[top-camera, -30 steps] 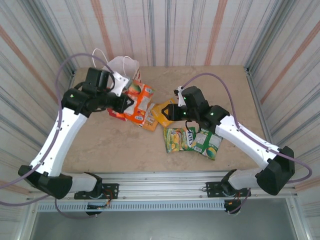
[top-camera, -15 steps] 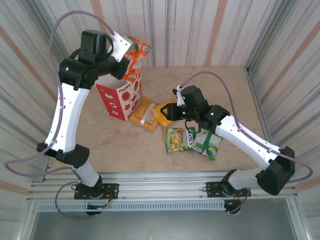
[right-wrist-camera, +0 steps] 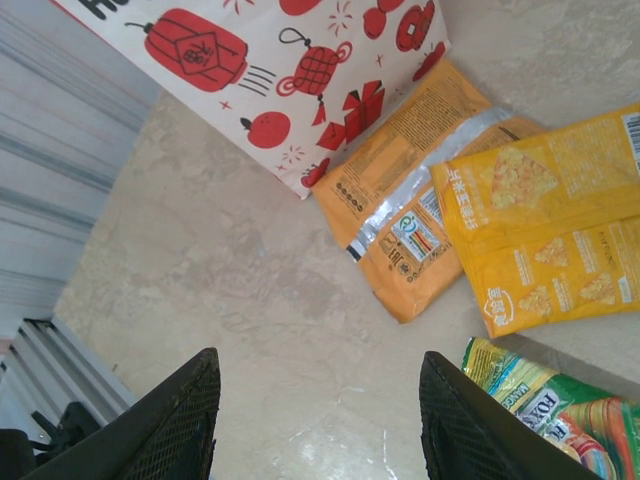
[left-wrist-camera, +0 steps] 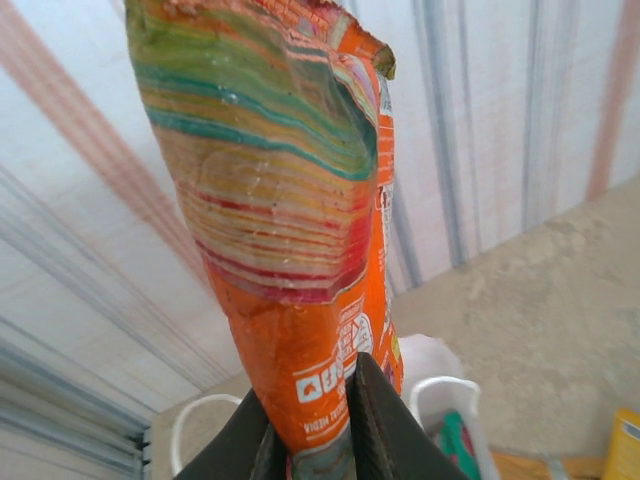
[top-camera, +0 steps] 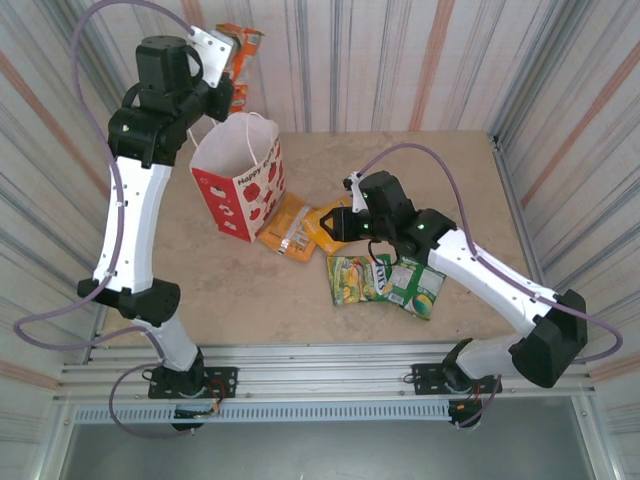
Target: Place the snacks into the paper bag
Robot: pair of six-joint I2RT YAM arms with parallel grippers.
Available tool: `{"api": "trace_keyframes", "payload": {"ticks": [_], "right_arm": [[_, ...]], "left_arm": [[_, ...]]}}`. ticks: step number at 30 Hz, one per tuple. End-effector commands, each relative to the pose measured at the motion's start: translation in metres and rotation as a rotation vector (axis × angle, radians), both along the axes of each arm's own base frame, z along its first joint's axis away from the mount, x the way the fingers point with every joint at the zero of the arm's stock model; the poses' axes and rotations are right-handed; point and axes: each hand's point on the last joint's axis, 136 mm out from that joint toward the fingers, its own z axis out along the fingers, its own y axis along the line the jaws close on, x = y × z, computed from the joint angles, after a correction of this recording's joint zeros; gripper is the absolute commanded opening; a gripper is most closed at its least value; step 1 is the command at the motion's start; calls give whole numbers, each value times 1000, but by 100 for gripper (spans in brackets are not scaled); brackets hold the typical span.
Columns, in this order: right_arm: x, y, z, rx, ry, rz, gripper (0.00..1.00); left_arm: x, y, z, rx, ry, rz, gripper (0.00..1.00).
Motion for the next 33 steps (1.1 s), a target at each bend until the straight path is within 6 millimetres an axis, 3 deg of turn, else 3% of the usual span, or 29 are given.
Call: {"api": "trace_keyframes", "payload": {"ticks": [1, 4, 9, 20, 30, 33], "right_arm": [[-1, 9, 1, -5, -1, 46, 55], [-1, 10, -3, -11, 6, 54, 54], [-2, 10, -9, -21, 22, 70, 54], [1, 14, -21, -19, 59, 87, 54], [2, 15, -27, -22, 74, 89, 54], [2, 16, -26, -19, 76, 90, 54]], "left_arm": [[15, 12, 5, 43, -47, 60, 7], [21, 17, -24, 102, 44, 54, 7], [18, 4, -60, 204, 149, -3, 7], [14, 12, -149, 306, 424, 32, 8], [4, 10, -182, 272, 567, 39, 13], [2, 14, -182, 270, 575, 63, 28]]}}
